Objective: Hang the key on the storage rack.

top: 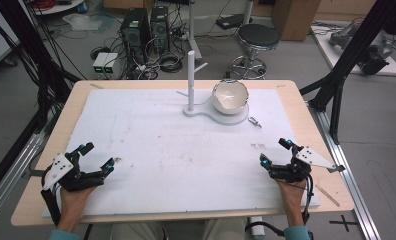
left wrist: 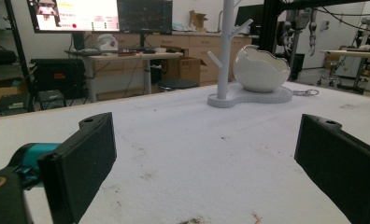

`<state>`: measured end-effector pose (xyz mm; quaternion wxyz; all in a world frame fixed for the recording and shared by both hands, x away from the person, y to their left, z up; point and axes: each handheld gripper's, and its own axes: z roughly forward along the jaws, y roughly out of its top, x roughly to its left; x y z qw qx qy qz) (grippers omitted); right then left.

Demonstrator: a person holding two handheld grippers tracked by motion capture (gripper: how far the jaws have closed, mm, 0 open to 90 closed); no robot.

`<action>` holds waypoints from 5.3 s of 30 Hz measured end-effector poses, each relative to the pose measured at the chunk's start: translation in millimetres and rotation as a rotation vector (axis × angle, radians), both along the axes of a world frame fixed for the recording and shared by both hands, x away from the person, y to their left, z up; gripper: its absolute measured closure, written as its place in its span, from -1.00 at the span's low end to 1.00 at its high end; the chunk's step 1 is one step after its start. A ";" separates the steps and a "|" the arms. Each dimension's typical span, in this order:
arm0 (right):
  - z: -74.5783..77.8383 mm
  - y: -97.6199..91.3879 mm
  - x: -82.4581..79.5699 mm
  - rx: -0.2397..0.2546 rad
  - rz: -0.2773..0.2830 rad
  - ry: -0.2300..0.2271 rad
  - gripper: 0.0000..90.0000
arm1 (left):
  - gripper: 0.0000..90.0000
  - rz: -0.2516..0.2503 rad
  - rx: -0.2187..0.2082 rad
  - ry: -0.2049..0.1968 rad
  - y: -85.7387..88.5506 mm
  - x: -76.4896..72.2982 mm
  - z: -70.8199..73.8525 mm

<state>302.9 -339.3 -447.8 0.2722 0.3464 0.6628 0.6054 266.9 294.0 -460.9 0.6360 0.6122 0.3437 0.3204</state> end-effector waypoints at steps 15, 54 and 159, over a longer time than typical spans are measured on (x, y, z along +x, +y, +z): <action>0.1 -0.9 0.7 0.007 0.008 0.007 -0.99 | -0.87 0.018 0.005 -0.003 -0.9 -0.7 0.2; 120.5 2.7 121.5 -0.382 0.054 0.247 -0.99 | -0.87 0.014 0.016 0.017 -1.7 1.2 0.8; 48.1 34.9 202.5 -0.807 0.058 0.750 0.88 | -0.87 0.013 0.019 0.006 -2.3 0.3 0.6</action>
